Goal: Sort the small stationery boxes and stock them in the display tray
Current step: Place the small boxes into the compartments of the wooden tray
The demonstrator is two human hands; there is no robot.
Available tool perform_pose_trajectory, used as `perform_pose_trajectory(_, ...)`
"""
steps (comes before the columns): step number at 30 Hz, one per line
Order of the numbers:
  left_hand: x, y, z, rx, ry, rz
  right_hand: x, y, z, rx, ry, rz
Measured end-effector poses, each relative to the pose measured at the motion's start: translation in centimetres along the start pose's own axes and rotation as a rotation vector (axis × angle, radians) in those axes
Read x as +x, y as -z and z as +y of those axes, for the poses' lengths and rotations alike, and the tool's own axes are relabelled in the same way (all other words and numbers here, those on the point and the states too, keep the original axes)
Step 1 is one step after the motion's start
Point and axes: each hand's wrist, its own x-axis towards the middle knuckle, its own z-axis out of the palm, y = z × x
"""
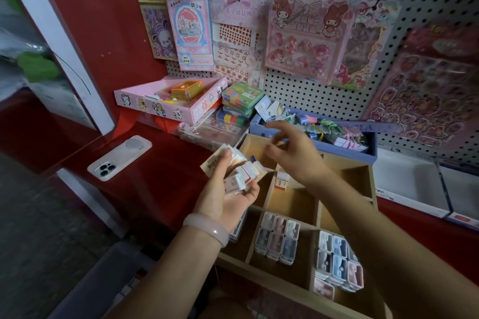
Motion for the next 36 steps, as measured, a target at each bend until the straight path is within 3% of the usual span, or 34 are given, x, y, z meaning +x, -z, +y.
perform_pose_trajectory(1, 0.0, 0.0, -0.1, 0.023, -0.007, -0.019, 0.2, 0.4, -1.4, 0.058, 0.116, -0.133)
perform_pose_trajectory(3, -0.1, -0.1, -0.3, 0.085, -0.023, -0.064, 0.4, 0.5, -3.0, -0.065, 0.290, -0.348)
perform_pose_trajectory(5, -0.3, -0.1, -0.4, 0.125, -0.024, -0.078, 0.7, 0.0, -3.4, -0.185, 0.368, -0.413)
perform_pose_trajectory(13, -0.1, 0.5, 0.2, 0.175, -0.021, -0.143, 1.1, -0.4, -3.4, -0.080, 0.311, -0.381)
perform_pose_trajectory(21, -0.1, 0.3, -0.2, 0.176, -0.056, -0.186, 0.3, -0.7, -2.8, 0.553, -0.035, -0.280)
perform_pose_trajectory(24, 0.2, 0.0, -0.8, 0.163, -0.035, -0.135, -0.3, -0.7, -2.8, 0.743, -0.104, -0.215)
perform_pose_trajectory(27, 0.4, -0.2, -1.0, 0.143, 0.010, -0.103, -0.4, 1.0, -2.2, 0.823, -0.153, -0.042)
perform_pose_trajectory(29, 0.5, -0.1, -0.9, 0.123, 0.022, -0.085, -0.6, 3.2, -0.8, 0.670, -0.177, 0.069)
perform_pose_trajectory(31, 0.4, -0.2, -0.6, 0.085, 0.018, -0.073, -1.1, 5.3, 1.7, 0.256, -0.157, 0.106)
perform_pose_trajectory(33, 0.4, -0.4, -0.5, 0.052, 0.003, -0.063, -1.9, 7.0, 4.4, -0.139, -0.135, 0.037)
perform_pose_trajectory(36, 0.4, -0.5, -0.5, 0.044, -0.008, -0.063, -3.7, 8.4, 6.9, -0.403, -0.125, -0.118)
